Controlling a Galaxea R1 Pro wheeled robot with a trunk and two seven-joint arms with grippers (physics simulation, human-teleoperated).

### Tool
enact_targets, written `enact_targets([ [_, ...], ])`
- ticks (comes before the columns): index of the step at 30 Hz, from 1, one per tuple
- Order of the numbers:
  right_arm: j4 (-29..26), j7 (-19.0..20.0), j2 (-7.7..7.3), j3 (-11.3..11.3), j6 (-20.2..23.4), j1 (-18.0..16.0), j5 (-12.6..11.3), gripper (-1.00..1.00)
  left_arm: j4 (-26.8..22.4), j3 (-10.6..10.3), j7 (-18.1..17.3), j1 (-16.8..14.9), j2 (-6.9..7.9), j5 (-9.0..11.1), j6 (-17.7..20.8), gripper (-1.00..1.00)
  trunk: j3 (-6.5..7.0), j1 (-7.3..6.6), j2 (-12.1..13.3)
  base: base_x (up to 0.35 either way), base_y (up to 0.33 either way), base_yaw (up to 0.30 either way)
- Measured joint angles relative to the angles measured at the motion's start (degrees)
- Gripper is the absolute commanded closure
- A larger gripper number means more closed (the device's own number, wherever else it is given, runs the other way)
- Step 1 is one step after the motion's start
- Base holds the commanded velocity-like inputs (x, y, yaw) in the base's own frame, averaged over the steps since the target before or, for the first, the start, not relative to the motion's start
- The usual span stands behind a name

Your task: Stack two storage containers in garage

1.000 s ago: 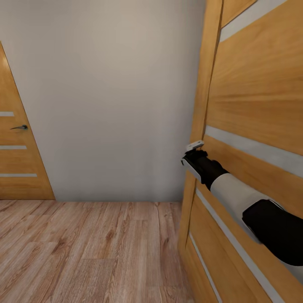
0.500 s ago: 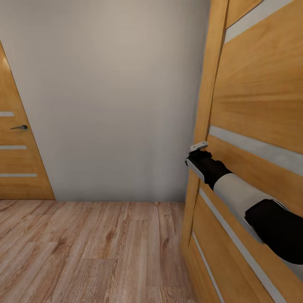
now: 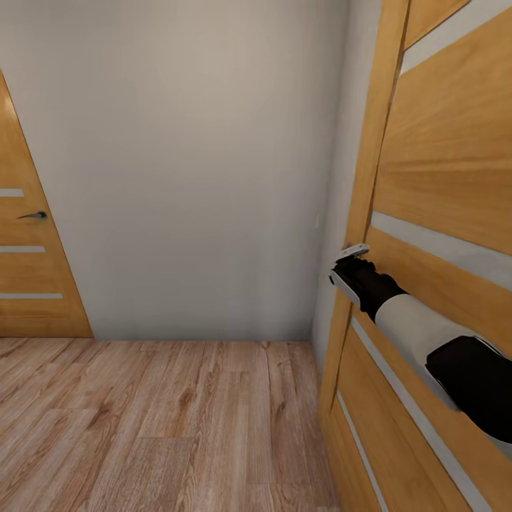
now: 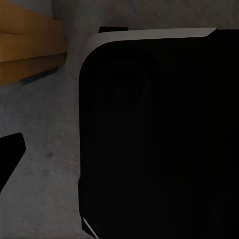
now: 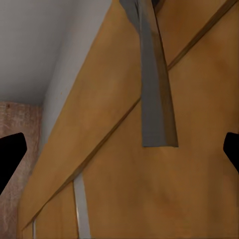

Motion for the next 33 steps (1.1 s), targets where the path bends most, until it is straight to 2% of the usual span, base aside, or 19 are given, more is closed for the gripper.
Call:
enact_targets([
  [10, 0.0, 0.0, -1.45, 0.0, 0.0, 0.0, -0.2, -1.0, 0.0, 0.0, 0.0, 0.0, -0.01, 0.0, 0.0, -1.0, 0.0, 0.0, 0.0, 0.0, 0.0, 0.0],
  [13, -0.8, 0.1, -2.12, -0.1, 0.0, 0.0, -2.6, -1.0, 0.0, 0.0, 0.0, 0.0, 0.01, 0.0, 0.0, -1.0, 0.0, 0.0, 0.0, 0.0, 0.0, 0.0],
  [33, -1.5, 0.1, -2.48, -0.1, -0.2, 0.0, -3.6, -1.0, 0.0, 0.0, 0.0, 0.0, -0.01, 0.0, 0.0, -1.0, 0.0, 0.0, 0.0, 0.0, 0.0, 0.0],
])
